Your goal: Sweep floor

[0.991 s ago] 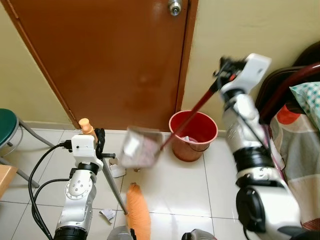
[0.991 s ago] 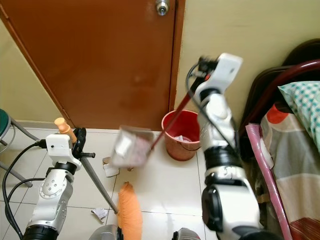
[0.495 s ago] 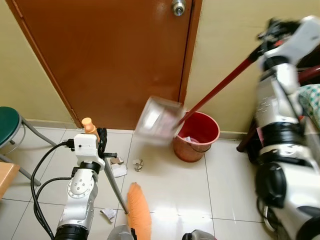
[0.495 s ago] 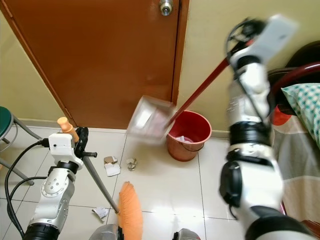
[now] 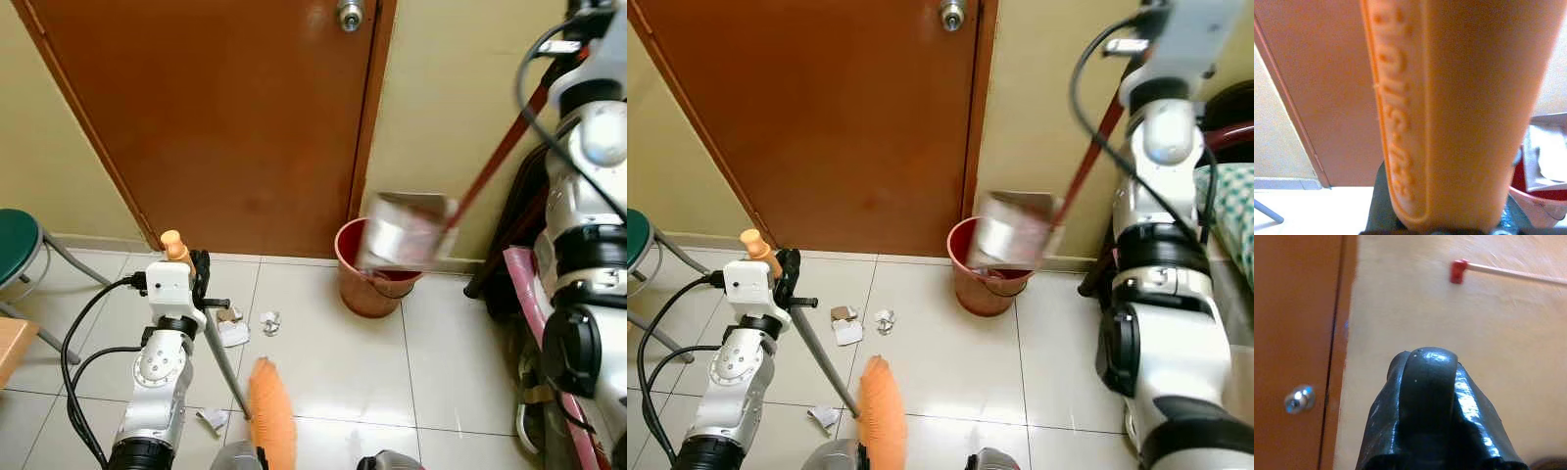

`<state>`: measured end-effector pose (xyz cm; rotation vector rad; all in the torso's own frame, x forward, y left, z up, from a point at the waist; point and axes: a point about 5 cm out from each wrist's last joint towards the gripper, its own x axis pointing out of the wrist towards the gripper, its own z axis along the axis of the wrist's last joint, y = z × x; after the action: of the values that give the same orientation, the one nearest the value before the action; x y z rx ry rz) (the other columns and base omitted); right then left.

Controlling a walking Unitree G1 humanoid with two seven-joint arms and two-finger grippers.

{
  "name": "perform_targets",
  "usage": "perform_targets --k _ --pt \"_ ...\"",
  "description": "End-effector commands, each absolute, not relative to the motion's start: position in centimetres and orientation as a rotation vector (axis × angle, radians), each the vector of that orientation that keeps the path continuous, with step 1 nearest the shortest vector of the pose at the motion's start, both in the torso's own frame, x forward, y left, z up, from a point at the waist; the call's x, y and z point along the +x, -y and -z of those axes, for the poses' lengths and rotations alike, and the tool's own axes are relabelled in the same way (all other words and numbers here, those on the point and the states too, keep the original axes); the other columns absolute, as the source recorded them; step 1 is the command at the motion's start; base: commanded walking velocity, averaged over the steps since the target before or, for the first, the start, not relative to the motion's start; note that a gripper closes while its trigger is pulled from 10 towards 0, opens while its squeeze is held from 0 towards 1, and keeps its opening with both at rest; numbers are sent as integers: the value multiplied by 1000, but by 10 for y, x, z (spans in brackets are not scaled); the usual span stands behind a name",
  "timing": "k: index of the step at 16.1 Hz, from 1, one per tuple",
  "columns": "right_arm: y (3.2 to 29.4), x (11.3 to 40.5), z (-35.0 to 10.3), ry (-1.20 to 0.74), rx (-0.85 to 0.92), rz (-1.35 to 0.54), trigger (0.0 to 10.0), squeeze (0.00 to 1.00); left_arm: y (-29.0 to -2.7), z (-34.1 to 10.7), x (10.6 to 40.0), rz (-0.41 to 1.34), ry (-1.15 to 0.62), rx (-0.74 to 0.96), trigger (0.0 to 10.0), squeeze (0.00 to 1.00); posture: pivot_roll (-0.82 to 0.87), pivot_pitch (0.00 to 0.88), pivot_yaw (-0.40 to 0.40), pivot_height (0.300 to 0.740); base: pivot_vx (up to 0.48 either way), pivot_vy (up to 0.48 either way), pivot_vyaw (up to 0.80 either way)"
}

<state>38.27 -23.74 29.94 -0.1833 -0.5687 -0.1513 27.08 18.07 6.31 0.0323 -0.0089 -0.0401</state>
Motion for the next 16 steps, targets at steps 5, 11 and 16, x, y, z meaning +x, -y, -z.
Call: perform_targets --k 5,11,16 --pt "193 375 -299 726 -412 -9 10000 0 -187 -54 267 63 -53 136 10000 0 21 0 17 740 0 0 0" --pt "157 366 -278 786 -487 -146 10000 0 -185 -52 265 65 -64 136 10000 0 28 0 3 740 0 0 0" --pt "167 366 -281 783 -459 -106 10000 0 -182 -50 266 63 -70 130 10000 0 17 0 -8 740 0 0 0"
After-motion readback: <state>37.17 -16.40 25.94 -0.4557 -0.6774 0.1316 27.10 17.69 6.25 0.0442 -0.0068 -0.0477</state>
